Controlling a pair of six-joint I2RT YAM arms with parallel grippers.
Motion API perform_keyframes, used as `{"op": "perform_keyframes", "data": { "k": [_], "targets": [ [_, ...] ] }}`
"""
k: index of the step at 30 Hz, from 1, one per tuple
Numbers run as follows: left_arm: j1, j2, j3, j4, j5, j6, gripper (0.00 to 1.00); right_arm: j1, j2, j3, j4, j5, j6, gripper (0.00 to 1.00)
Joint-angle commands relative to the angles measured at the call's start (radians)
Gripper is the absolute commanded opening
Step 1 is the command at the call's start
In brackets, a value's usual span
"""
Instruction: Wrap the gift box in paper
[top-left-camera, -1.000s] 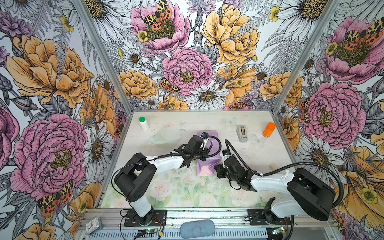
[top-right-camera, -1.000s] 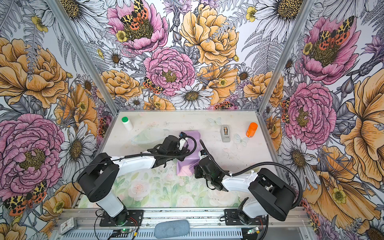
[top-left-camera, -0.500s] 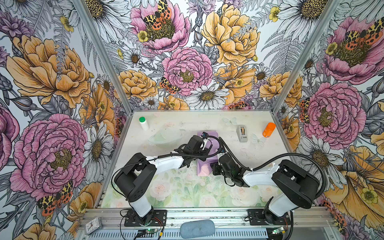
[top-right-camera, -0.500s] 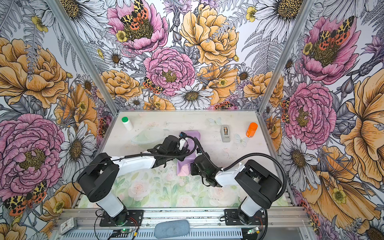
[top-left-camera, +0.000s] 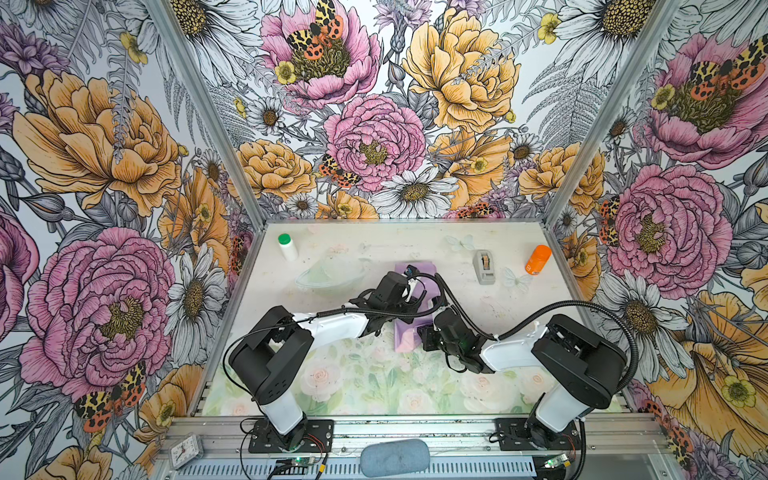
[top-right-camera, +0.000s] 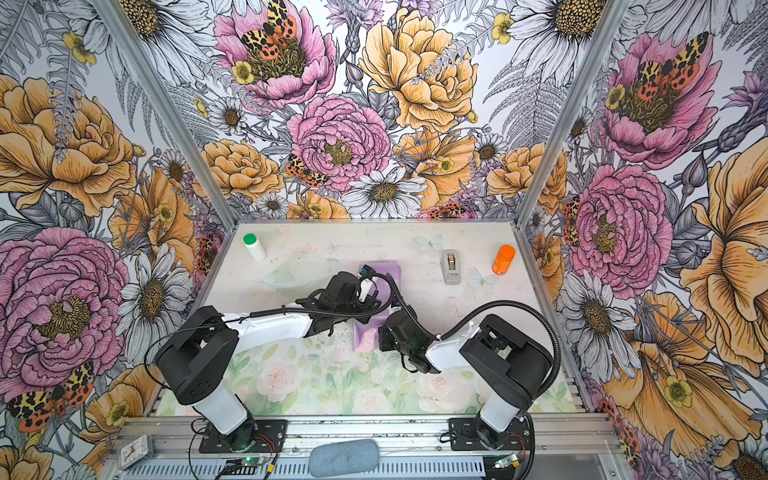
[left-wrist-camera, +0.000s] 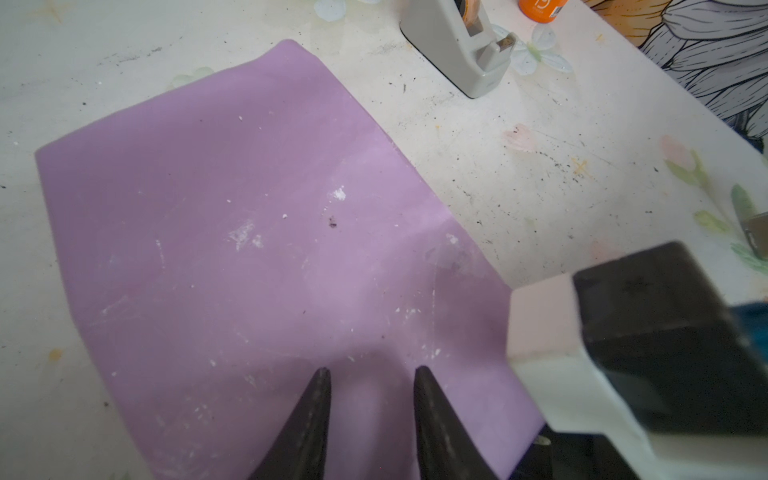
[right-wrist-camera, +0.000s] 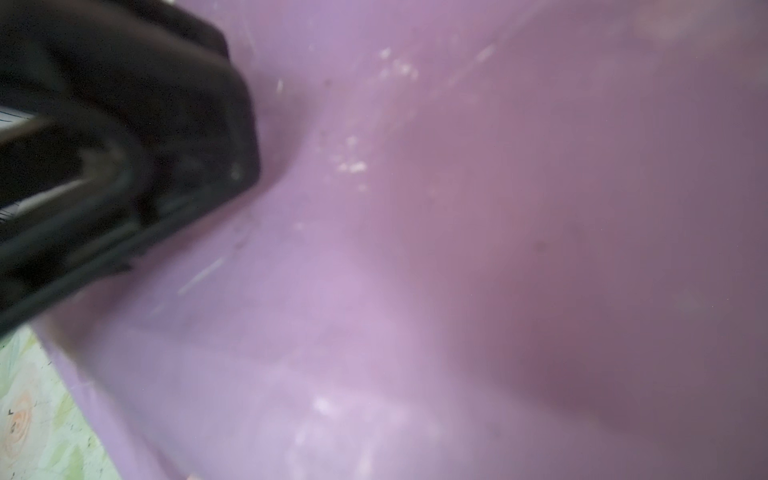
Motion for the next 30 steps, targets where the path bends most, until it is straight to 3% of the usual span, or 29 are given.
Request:
{"op": "perform_keyframes", "data": {
  "k": [1, 9, 15, 21, 25, 30],
  "targets": [
    [-0.008, 0.014, -0.013, -0.027, 0.032, -0.01, 0.35, 0.014, -0.025, -0.065, -0.039, -0.014, 0.007, 0.23],
    [-0.008, 0.013, -0.021, -0.014, 0.037, -0.022, 0.35, 0.017, -0.132, -0.135, -0.1, -0.061, 0.004, 0.28],
    [-0.013, -0.022, -0.017, -0.006, 0.052, -0.019, 0.38, -0.004, -0.382, -0.133, -0.263, -0.032, -0.035, 0.35],
    [-0.04, -0.13, -0.019, 0.015, 0.02, 0.065, 0.61, -0.209, -0.634, -0.107, -0.443, -0.125, -0.07, 0.42],
    [-0.066, -0.205, -0.04, 0.016, -0.022, 0.198, 0.71, -0.341, -0.649, -0.071, -0.491, -0.263, -0.08, 0.46],
    [-0.045, -0.289, -0.073, -0.051, -0.119, 0.128, 0.73, -0.376, -0.519, 0.037, -0.559, -0.325, -0.137, 0.49]
  ]
}}
